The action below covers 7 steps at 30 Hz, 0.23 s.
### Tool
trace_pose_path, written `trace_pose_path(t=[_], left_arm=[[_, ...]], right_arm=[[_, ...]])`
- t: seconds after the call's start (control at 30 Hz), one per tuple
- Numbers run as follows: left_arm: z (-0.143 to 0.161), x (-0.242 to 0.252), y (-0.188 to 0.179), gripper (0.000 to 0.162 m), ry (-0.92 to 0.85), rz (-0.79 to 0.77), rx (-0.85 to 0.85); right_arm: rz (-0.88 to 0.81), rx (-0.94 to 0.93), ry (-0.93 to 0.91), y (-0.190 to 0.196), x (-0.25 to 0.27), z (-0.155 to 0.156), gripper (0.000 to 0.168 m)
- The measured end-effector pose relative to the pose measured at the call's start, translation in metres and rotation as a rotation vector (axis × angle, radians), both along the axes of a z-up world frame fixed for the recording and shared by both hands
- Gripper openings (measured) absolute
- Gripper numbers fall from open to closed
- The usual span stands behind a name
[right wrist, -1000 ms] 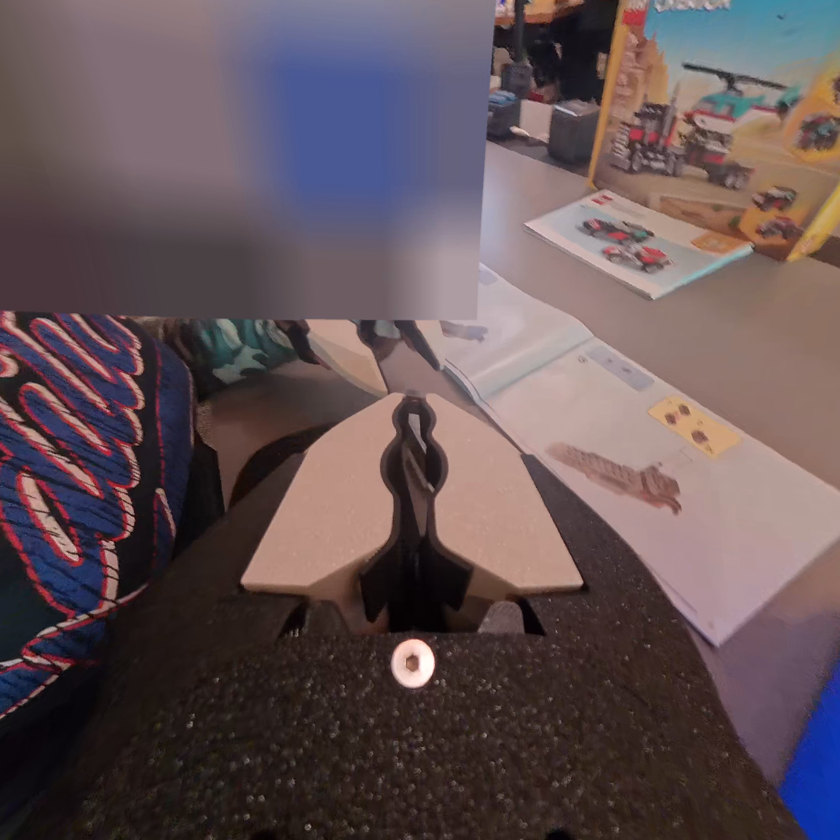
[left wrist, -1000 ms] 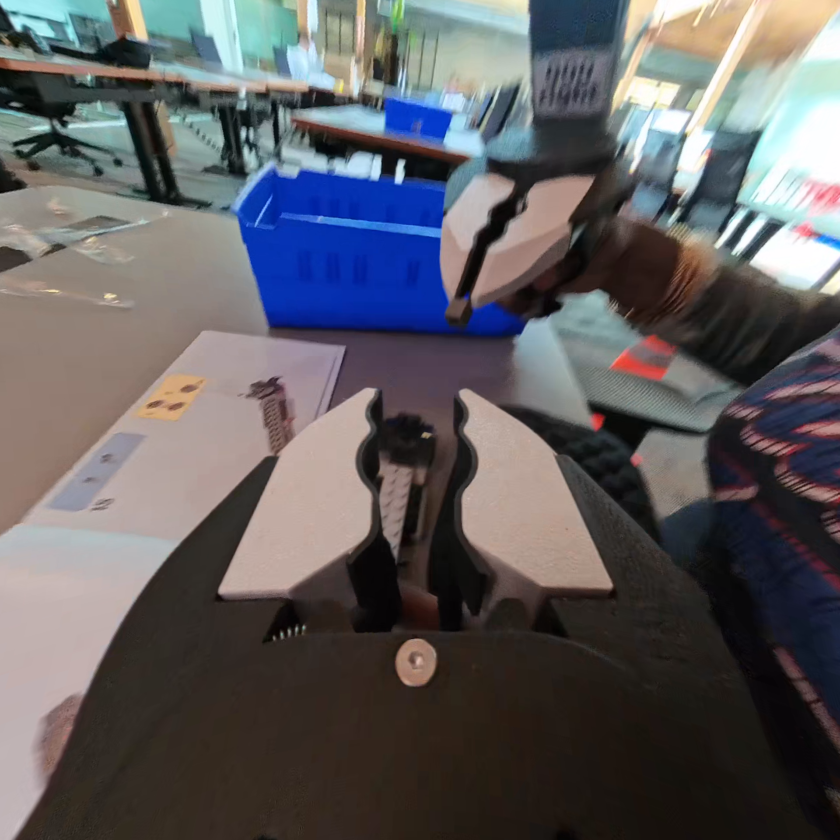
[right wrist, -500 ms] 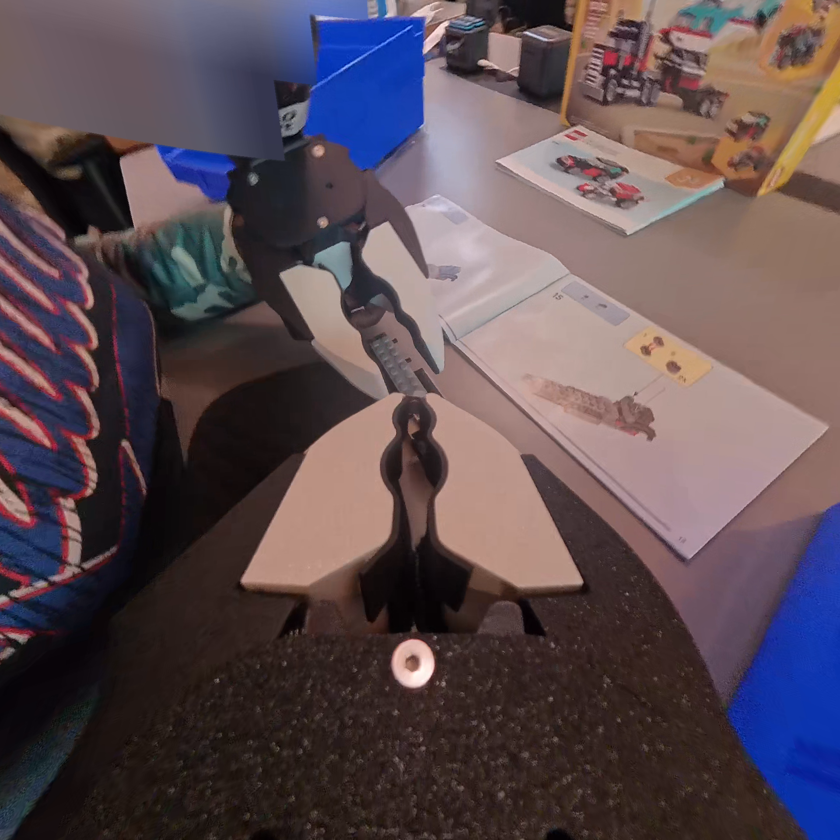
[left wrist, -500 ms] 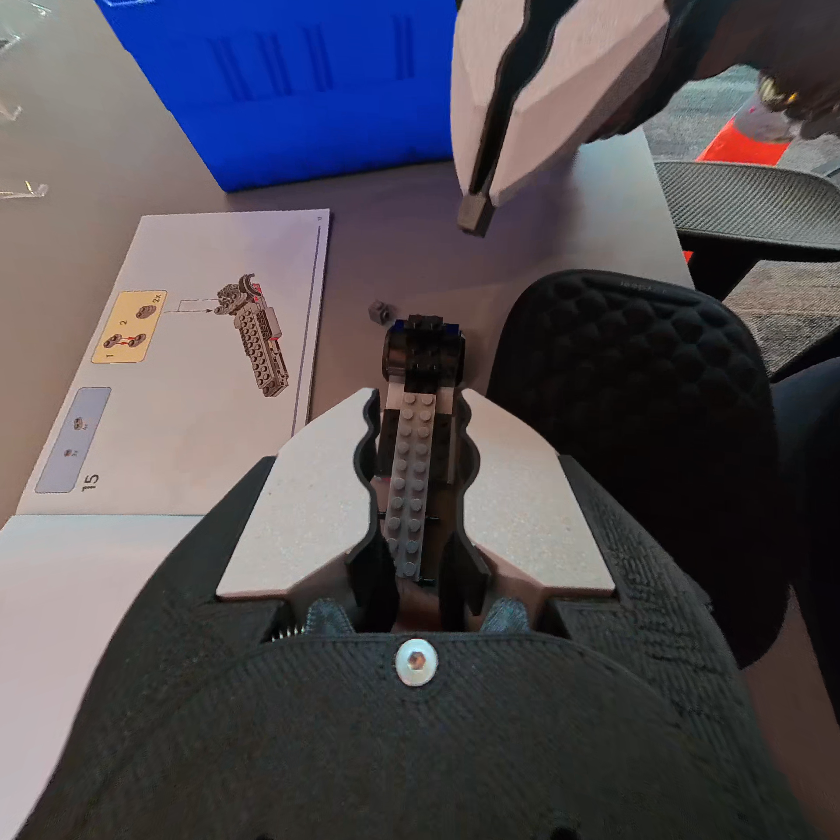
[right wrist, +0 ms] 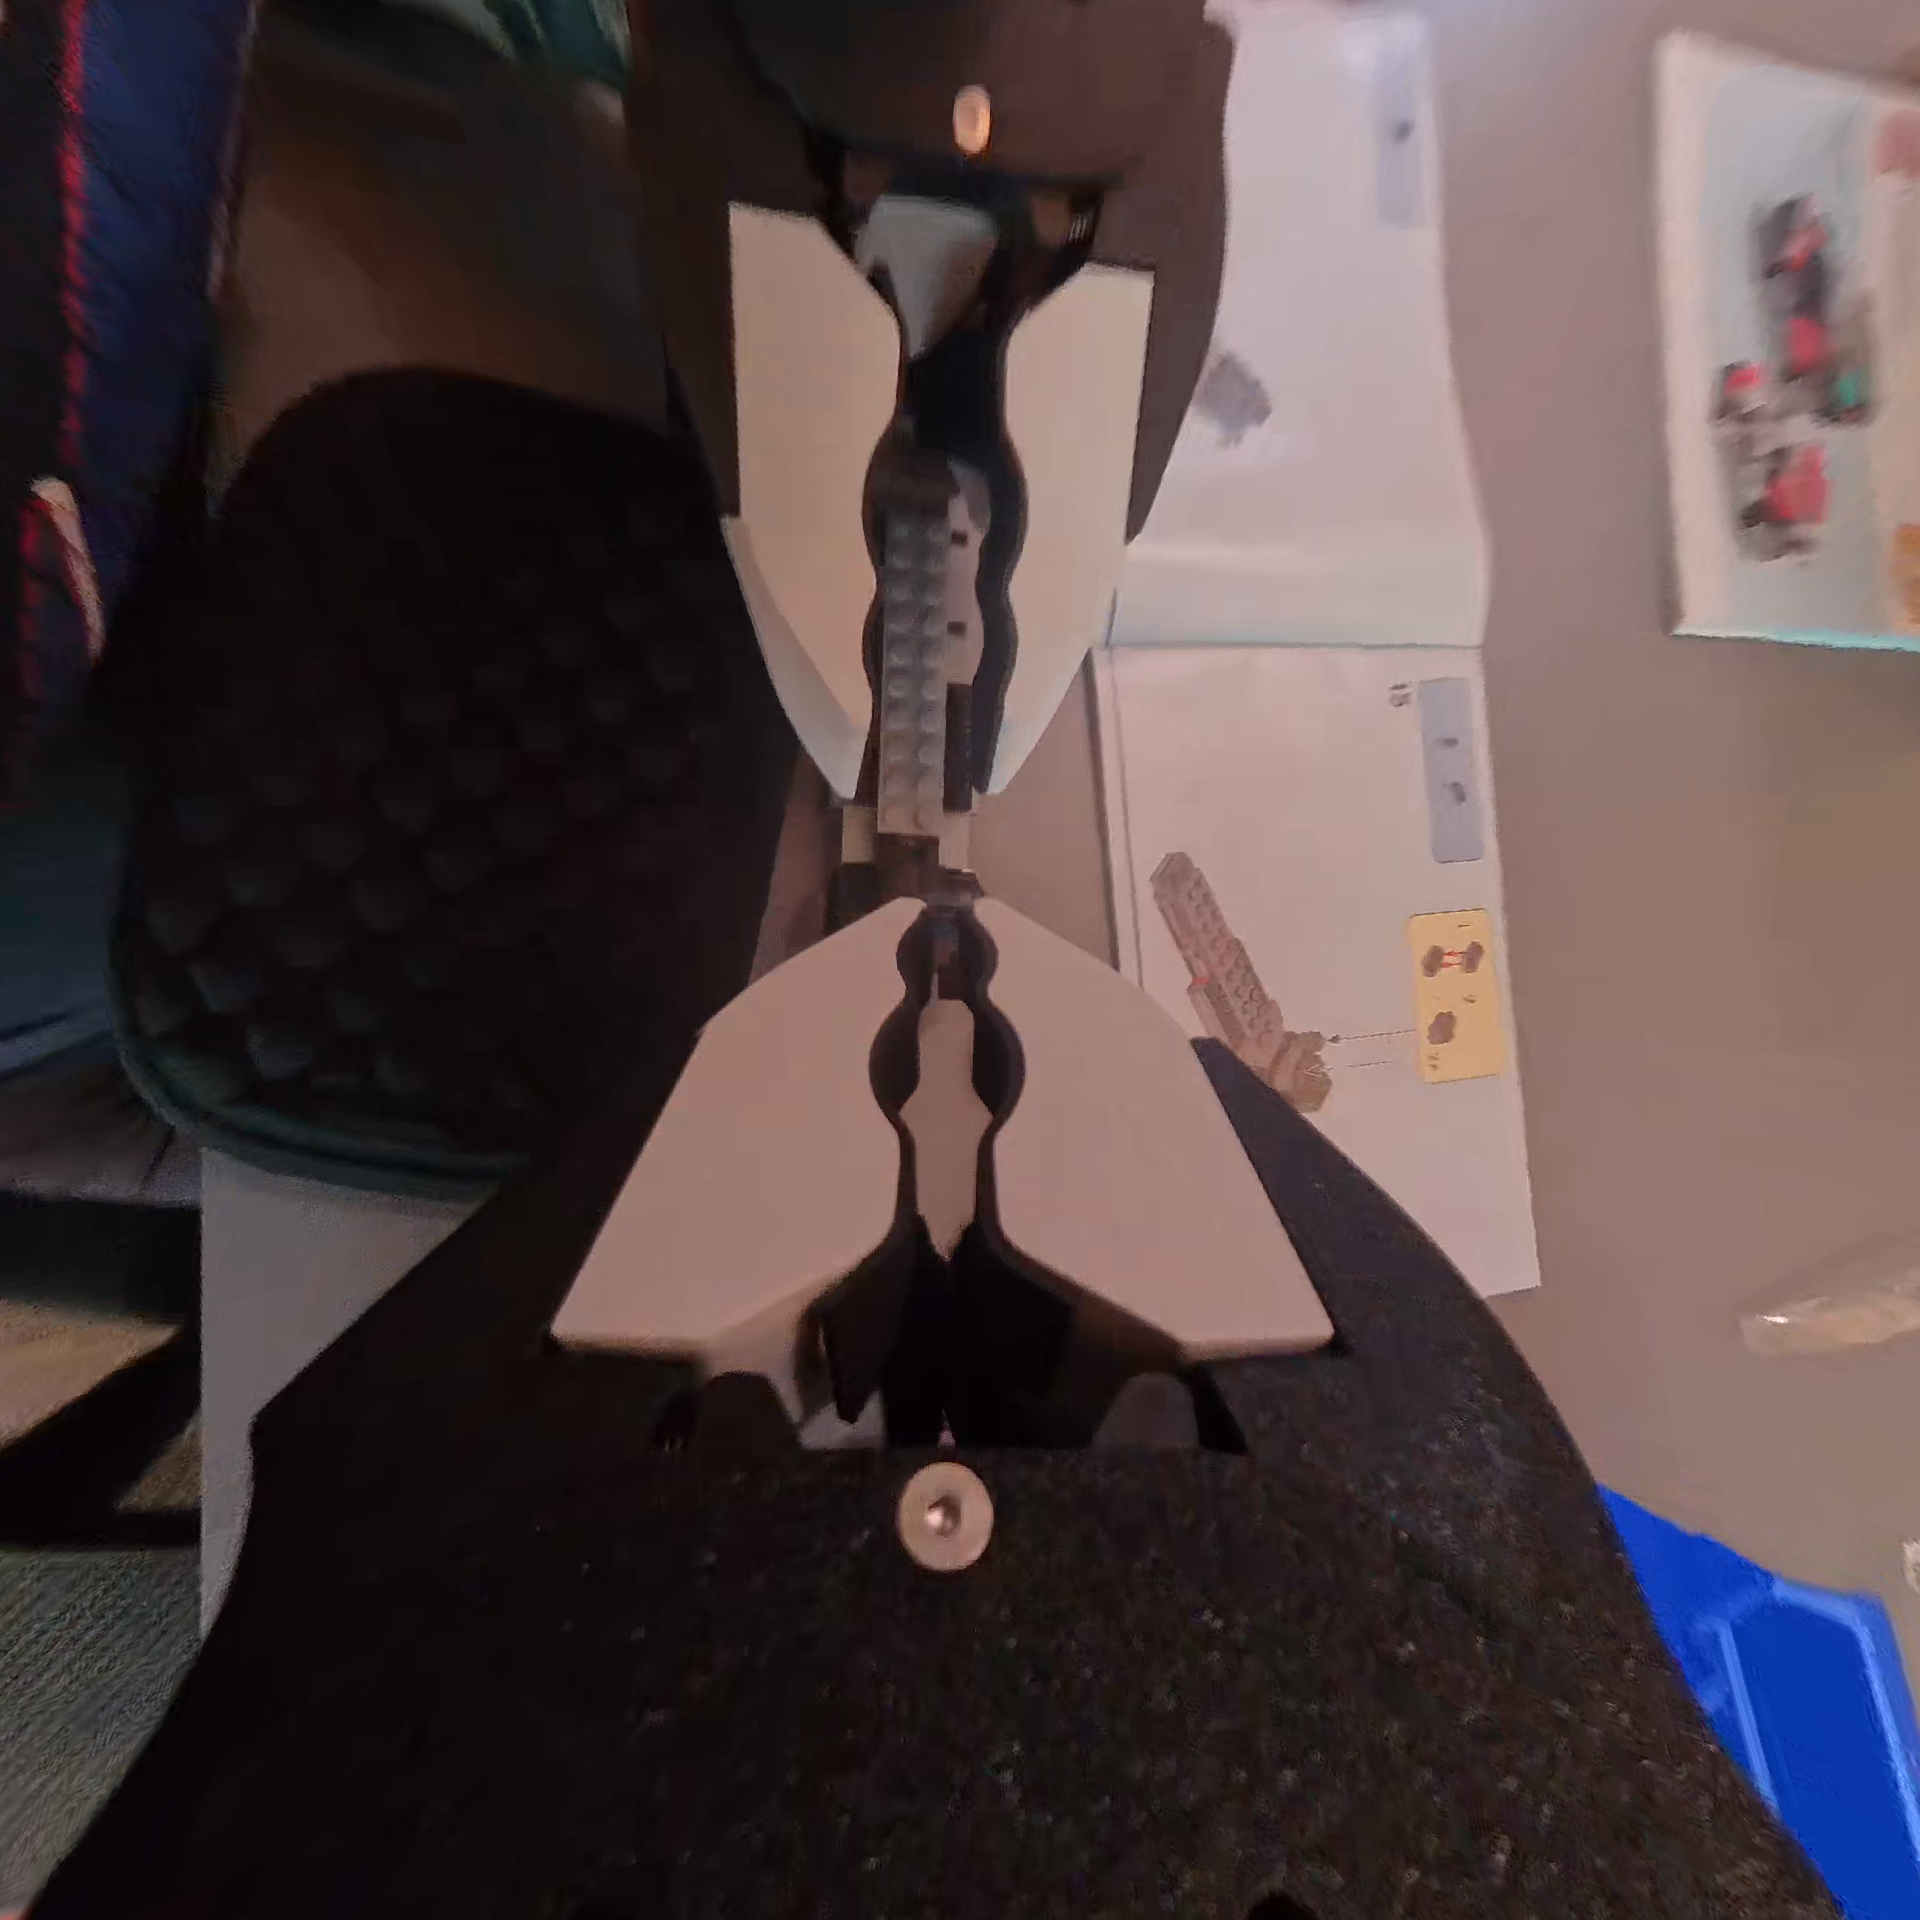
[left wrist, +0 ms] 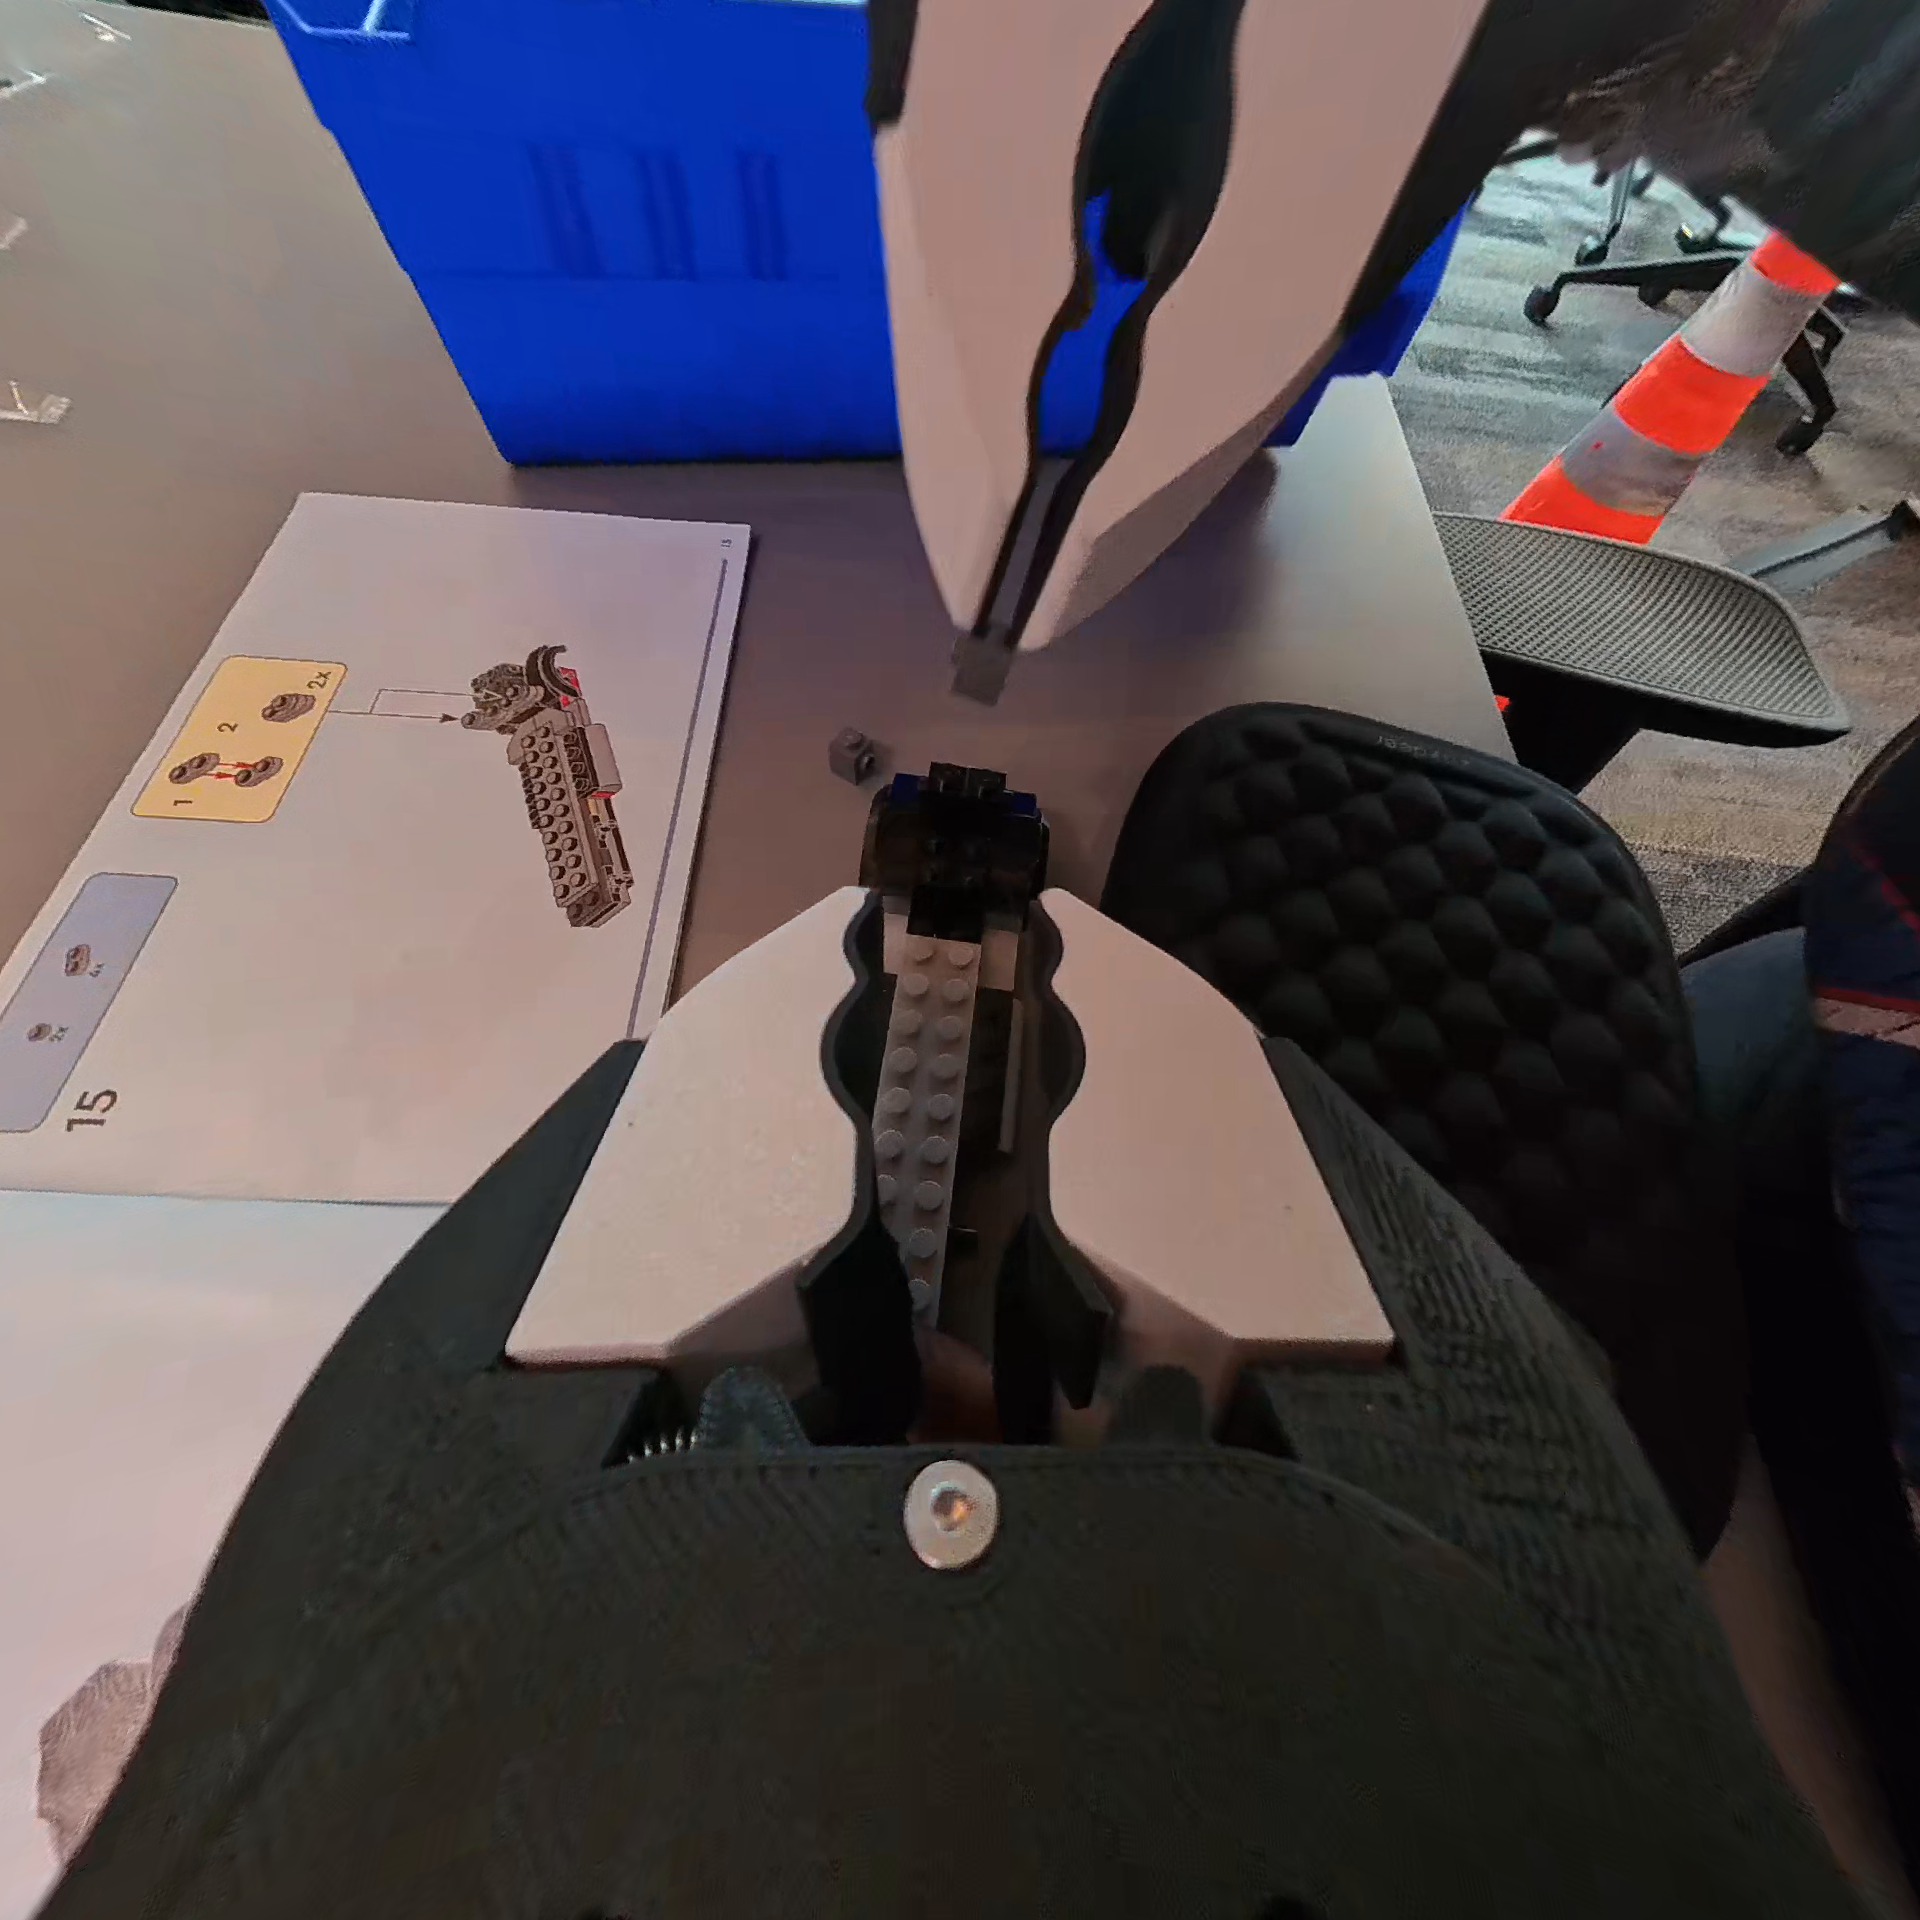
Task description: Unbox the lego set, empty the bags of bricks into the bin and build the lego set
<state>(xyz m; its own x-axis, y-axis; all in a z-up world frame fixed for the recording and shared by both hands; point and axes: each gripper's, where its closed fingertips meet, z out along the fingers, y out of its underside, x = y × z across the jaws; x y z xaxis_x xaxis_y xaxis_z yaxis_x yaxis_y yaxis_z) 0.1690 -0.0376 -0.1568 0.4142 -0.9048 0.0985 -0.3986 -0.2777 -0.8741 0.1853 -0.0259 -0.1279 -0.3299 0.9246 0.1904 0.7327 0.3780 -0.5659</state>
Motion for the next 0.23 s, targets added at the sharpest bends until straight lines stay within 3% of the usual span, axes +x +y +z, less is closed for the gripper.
trace_pose_path(t=[0.03, 0.23], left_arm=[[0.001, -0.001, 0.0, 0.025, -0.007, 0.007, 0.001], [-0.002, -0.009, 0.0, 0.022, -0.002, 0.028, -0.029]], right_arm=[[0.019, -0.013, -0.045, 0.0, -0.001, -0.006, 0.004], [0.063, -0.071, -0.235, -0.003, -0.006, -0.022, 0.004]])
